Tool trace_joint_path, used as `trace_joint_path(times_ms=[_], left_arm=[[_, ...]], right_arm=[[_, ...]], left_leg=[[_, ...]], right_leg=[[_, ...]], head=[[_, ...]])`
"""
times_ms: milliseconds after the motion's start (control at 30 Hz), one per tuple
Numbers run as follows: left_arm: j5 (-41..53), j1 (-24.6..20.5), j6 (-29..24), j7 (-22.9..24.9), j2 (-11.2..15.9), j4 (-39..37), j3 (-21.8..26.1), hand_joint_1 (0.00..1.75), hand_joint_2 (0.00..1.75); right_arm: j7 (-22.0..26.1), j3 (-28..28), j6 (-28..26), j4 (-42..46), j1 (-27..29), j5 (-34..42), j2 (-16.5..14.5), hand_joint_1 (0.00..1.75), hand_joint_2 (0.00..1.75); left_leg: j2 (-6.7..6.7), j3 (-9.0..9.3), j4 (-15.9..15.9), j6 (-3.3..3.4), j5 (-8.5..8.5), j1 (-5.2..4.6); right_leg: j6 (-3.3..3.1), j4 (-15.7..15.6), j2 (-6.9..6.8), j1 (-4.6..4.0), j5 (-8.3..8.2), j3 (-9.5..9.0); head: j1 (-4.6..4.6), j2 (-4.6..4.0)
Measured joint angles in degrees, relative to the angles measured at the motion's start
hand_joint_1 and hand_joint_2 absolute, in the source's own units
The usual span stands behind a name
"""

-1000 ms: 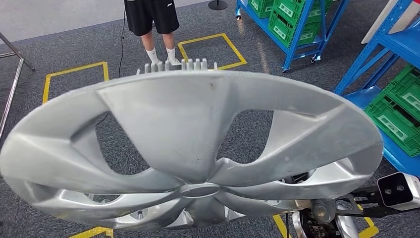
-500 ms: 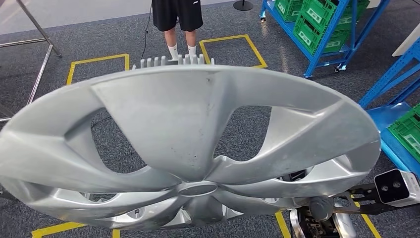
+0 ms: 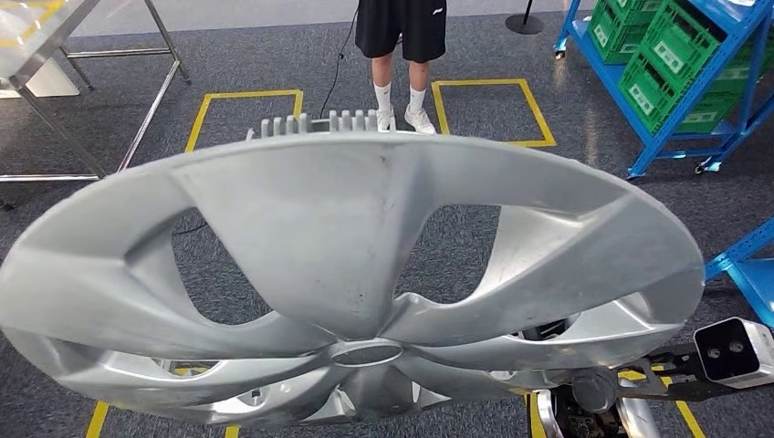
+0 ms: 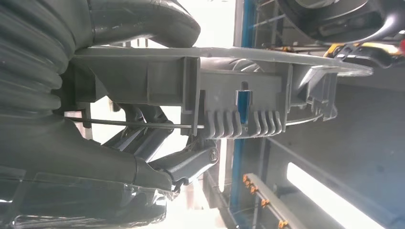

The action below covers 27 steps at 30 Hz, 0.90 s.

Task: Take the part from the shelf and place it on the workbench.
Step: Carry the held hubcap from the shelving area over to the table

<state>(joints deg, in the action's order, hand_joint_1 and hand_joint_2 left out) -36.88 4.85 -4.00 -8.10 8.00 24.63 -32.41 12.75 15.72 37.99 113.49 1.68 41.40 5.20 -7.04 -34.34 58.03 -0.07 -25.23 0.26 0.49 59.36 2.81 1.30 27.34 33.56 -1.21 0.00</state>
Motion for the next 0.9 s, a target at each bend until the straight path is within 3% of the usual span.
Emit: trace_joint_path(times_ms=[67, 133, 200, 267, 300, 333, 367, 433, 500, 567, 633, 700, 767, 800, 833, 900], left_arm=[[0.07, 0.27, -0.26, -0.02, 0.05, -0.01, 0.01, 0.0, 1.75], [0.25, 0.41, -1.02, -0.01, 0.1, 0.0, 0.12, 0.0, 1.75], [0.73, 0.35, -2.02, -0.01, 0.27, 0.1, 0.54, 0.0, 1.75], [1.43, 0.35, -3.05, 0.12, 0.56, 0.37, 1.16, 0.0, 1.75], [1.75, 0.45, -3.63, 0.25, 0.75, 0.58, 1.51, 0.0, 1.75], [2.1, 0.62, -4.2, 0.43, 1.01, 0.87, 1.94, 0.0, 1.75], [2.4, 0.8, -4.76, 0.63, 1.34, 1.22, 2.48, 0.0, 1.75], [2.95, 1.11, -5.7, 1.01, 2.17, 2.05, 3.71, 0.0, 1.75], [3.68, 1.35, -6.57, 1.41, 2.95, 2.92, 5.0, 0.0, 1.75], [4.65, 1.95, -7.48, 1.95, 3.6, 3.83, 6.47, 0.0, 1.75], [5.51, 2.79, -8.12, 2.45, 3.96, 4.8, 7.99, 0.0, 1.75], [5.9, 3.14, -8.43, 2.62, 4.05, 5.66, 9.21, 0.0, 1.75], [6.22, 3.25, -8.68, 2.78, 4.08, 6.32, 10.09, 0.0, 1.75], [6.5, 3.43, -8.81, 2.93, 4.04, 6.59, 10.53, 0.0, 1.75], [6.86, 3.64, -8.98, 3.14, 4.01, 6.86, 10.99, 0.0, 1.75], [7.5, 4.03, -9.22, 3.48, 3.94, 7.36, 12.0, 0.0, 1.75]], right_arm=[[0.0, -0.01, 0.01, -0.01, -0.07, -0.01, -0.07, 1.71, 1.75], [-0.02, -0.03, 0.03, 0.01, -0.08, -0.02, -0.17, 1.71, 1.75], [-0.03, -0.04, 0.04, 0.03, -0.04, -0.03, -0.24, 1.71, 1.75], [-0.05, -0.03, 0.07, 0.04, 0.05, -0.07, -0.28, 1.71, 1.75], [-0.07, -0.02, 0.08, 0.04, 0.1, -0.1, -0.3, 1.71, 1.75], [-0.08, -0.02, 0.09, 0.04, 0.16, -0.12, -0.32, 1.71, 1.75], [-0.09, -0.02, 0.09, 0.05, 0.2, -0.14, -0.33, 1.71, 1.75], [-0.09, -0.03, 0.11, 0.19, 0.21, -0.18, -0.38, 1.71, 1.75], [-0.09, -0.04, 0.16, 0.33, 0.28, -0.19, -0.45, 1.71, 1.75], [-0.1, -0.03, 0.24, 0.41, 0.33, -0.17, -0.53, 1.71, 1.75], [-0.11, -0.05, 0.3, 0.48, 0.31, -0.16, -0.56, 1.71, 1.75], [-0.09, -0.16, 0.31, 0.48, 0.38, -0.09, -0.51, 1.71, 1.75], [-0.07, -0.27, 0.31, 0.42, 0.58, -0.05, -0.43, 1.71, 1.75], [-0.06, -0.29, 0.31, 0.37, 0.71, -0.08, -0.38, 1.71, 1.75], [-0.03, -0.29, 0.31, 0.32, 0.8, -0.11, -0.32, 1.71, 1.75], [0.03, -0.29, 0.31, 0.28, 0.86, -0.11, -0.22, 1.71, 1.75]], left_leg=[[-0.18, -0.32, 0.0, -0.38, 0.05, 0.22], [2.22, -1.34, 2.1, -0.77, -1.2, 0.23], [5.58, -4.45, 8.66, -1.1, -4.58, 0.25], [6.7, -8.1, 16.02, -1.21, -7.48, 0.39], [6.82, -8.8, 17.4, -1.14, -7.59, 0.39], [6.93, -8.23, 16.3, -0.98, -6.64, 0.35], [7.3, -6.42, 12.95, -0.66, -4.93, 0.21], [9.65, -1.88, 4.64, 0.38, -2.15, -0.54], [11.11, 0.11, 0.79, 1.11, -1.48, -1.25], [10.05, 0.47, 0.19, 1.41, -1.2, -1.32], [8.84, 1.49, -1.13, 1.7, -0.4, -0.99], [7.52, 2.06, -1.99, 1.91, 0.19, -0.6], [5.95, 2.0, -1.99, 1.99, 0.26, -0.44], [5.08, 2.02, -1.96, 1.92, 0.23, -0.34], [4.26, 2.07, -1.89, 1.8, 0.17, -0.2], [2.59, 2.11, -1.43, 1.22, -0.17, 0.19]], right_leg=[[-0.67, -0.01, -0.66, -0.09, -0.14, -0.02], [-1.36, -0.2, -1.58, -0.02, -0.18, -0.21], [-1.97, -0.25, -2.73, -0.32, -0.01, -0.36], [-2.28, -0.24, -4.06, -0.77, 0.15, -0.36], [-2.38, -0.24, -4.74, -0.97, 0.22, -0.38], [-2.46, -0.24, -5.36, -1.16, 0.28, -0.42], [-2.54, -0.25, -5.97, -1.35, 0.36, -0.51], [-2.56, -0.29, -7.04, -1.69, 0.54, -0.74], [-2.31, -0.39, -8.06, -1.77, 0.74, -0.91], [-1.95, -0.59, -8.85, -1.75, 0.86, -1.19], [-1.7, 0.4, -7.05, -1.6, 1.53, -0.96], [-1.78, 5.53, -4.09, -1.26, 3.85, 1.52], [-1.66, 13.02, -3.1, -0.95, 6.46, 5.42], [-1.28, 15.04, -3.01, -0.76, 6.81, 6.6], [-0.68, 14.61, -2.95, -0.54, 6.14, 6.61], [0.86, 7.51, -2.03, 0.2, 2.72, 3.53]], head=[[-0.01, 0.0], [-0.19, 0.0], [-0.4, 0.0], [-0.46, 0.0], [-0.47, 0.0], [-0.48, 0.0], [-0.47, 0.0], [-0.41, 0.0], [-0.38, 0.0], [-0.41, 0.0], [-0.36, 0.0], [-0.18, 0.0], [-0.07, 0.0], [-0.07, 0.0], [-0.07, 0.0], [-0.01, 0.0]])
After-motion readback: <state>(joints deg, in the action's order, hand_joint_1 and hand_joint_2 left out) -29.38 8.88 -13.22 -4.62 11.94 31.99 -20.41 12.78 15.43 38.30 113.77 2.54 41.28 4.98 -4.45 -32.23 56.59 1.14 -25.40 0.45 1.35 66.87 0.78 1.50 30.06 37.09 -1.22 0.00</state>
